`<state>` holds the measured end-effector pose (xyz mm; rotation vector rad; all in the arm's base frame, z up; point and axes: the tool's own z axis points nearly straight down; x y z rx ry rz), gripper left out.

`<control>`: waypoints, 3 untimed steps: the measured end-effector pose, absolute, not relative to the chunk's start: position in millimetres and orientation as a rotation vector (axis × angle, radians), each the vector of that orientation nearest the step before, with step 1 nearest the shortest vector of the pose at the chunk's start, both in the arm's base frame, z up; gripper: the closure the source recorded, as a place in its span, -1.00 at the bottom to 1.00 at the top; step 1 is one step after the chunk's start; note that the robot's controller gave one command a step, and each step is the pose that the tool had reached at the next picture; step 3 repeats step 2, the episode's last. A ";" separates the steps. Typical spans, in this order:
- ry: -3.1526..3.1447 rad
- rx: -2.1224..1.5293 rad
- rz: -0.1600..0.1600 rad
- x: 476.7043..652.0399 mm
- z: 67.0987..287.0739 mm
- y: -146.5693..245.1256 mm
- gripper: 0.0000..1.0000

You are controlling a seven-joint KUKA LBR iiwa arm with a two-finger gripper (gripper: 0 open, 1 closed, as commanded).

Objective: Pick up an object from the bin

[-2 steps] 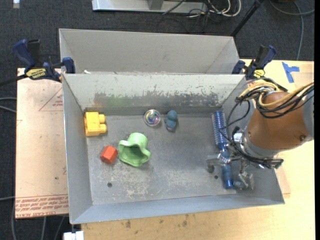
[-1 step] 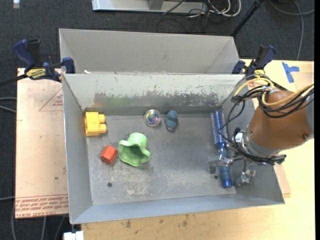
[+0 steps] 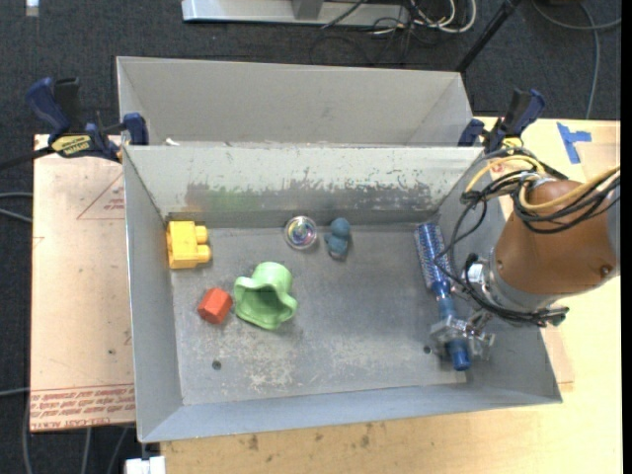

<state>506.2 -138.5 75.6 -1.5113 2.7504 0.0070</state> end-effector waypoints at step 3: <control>2.399 -2.021 -0.003 518.0 255.1 -149.6 1.00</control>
Offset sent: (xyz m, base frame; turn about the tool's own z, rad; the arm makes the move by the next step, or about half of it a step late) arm 0.0098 -0.0007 0.1202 -0.0194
